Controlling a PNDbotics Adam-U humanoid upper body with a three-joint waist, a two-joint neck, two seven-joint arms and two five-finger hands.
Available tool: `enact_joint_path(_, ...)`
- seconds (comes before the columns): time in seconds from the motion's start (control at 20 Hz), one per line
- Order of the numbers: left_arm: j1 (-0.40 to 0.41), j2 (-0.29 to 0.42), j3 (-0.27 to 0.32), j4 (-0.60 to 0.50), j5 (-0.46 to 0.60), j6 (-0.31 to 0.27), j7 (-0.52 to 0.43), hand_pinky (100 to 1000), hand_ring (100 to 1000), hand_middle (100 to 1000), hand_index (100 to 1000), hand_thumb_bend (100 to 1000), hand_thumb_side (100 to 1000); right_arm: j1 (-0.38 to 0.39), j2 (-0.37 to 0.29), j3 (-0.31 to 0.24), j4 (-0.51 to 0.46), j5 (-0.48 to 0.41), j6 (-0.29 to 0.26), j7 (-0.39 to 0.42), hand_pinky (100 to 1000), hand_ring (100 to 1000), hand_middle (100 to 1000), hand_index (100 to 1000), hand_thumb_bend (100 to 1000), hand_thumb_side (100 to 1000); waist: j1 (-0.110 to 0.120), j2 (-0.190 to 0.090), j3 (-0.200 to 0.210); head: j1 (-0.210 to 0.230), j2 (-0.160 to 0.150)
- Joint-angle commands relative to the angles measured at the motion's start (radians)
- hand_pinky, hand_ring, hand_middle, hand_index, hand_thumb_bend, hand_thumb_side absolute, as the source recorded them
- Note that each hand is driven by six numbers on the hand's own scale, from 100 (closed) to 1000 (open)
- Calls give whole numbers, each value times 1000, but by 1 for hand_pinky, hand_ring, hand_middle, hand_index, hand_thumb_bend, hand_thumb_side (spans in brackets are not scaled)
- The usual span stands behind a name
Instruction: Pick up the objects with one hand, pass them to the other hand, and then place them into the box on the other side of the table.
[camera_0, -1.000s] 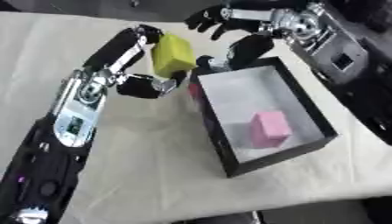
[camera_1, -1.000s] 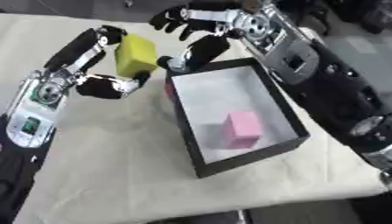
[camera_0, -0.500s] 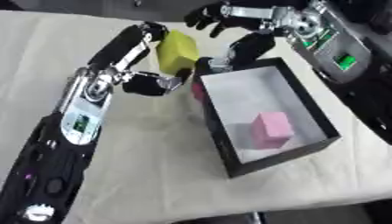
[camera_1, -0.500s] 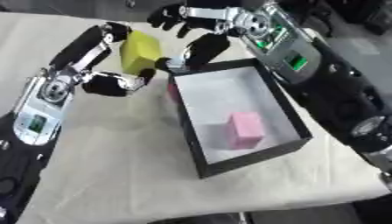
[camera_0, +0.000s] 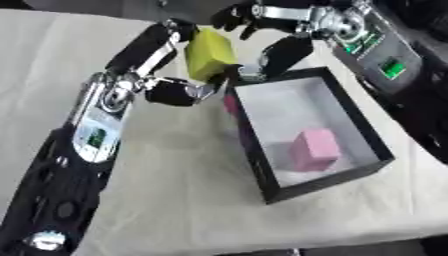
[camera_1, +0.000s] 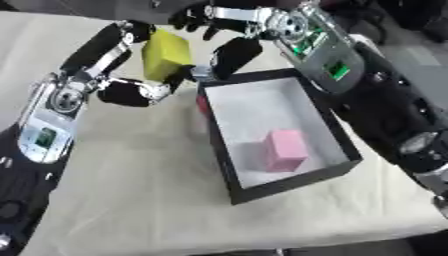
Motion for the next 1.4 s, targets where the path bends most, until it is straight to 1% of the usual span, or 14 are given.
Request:
enact_joint_path(0.05, -26, -17, -13, -36, 7, -4, -6, 862, 681, 537, 463, 100, 436, -15, -14, -13, 7, 7, 3, -15, 853, 946, 910, 956, 351, 352, -9, -11, -1, -6, -2)
enact_joint_path(0.2, -25, -18, -19, -47, 13, -1, -12, 861, 681, 537, 464, 100, 436, -15, -12, -12, 15, 5, 4, -24, 851, 944, 909, 955, 345, 355, -9, -11, -1, -8, -2)
enact_joint_path(0.25, -24, -18, -20, -50, 14, 0, -14, 862, 681, 536, 464, 100, 417, -15, -12, -12, 15, 4, 5, -26, 850, 943, 907, 954, 341, 360, -9, -11, -1, -9, -2)
enact_joint_path(0.3, -24, -18, -21, -51, 15, 2, -16, 862, 681, 537, 464, 100, 435, -15, -11, -13, 15, 1, 7, -29, 848, 941, 905, 952, 340, 353, -8, -11, -1, -8, -2)
enact_joint_path(0.6, -22, -18, -25, -51, 4, -3, -24, 859, 682, 538, 464, 100, 427, -13, -11, -16, 7, -48, 27, -61, 832, 928, 842, 908, 328, 303, -8, -9, -1, -8, -2)
enact_joint_path(0.65, -22, -18, -25, -50, 0, -5, -24, 859, 682, 538, 464, 100, 425, -13, -12, -16, 3, -58, 31, -66, 829, 926, 833, 905, 341, 309, -8, -8, -1, -8, -2)
enact_joint_path(0.7, -22, -19, -25, -48, -3, -7, -24, 859, 682, 538, 464, 100, 425, -13, -13, -15, 0, -67, 35, -69, 829, 925, 829, 904, 321, 307, -8, -8, -1, -8, -2)
enact_joint_path(0.85, -21, -22, -25, -45, -9, -10, -24, 859, 682, 538, 463, 100, 424, -12, -14, -11, -14, -83, 45, -68, 828, 924, 823, 901, 315, 313, -9, -7, -1, -9, -2)
enact_joint_path(0.95, -21, -23, -25, -42, -13, -13, -24, 857, 682, 538, 463, 100, 422, -11, -15, -10, -19, -89, 50, -65, 827, 924, 822, 901, 309, 319, -9, -7, 0, -11, -2)
enact_joint_path(1.15, -22, -25, -28, -39, -20, -21, -22, 855, 682, 538, 463, 100, 413, -9, -16, -9, -23, -95, 53, -55, 832, 935, 851, 930, 302, 342, -9, -6, 0, -13, -2)
enact_joint_path(1.4, -23, -28, -34, -39, -25, -34, -21, 853, 682, 538, 463, 100, 400, -9, -14, -10, -23, -98, 54, -48, 830, 933, 840, 927, 294, 353, -10, -5, 0, -14, -2)
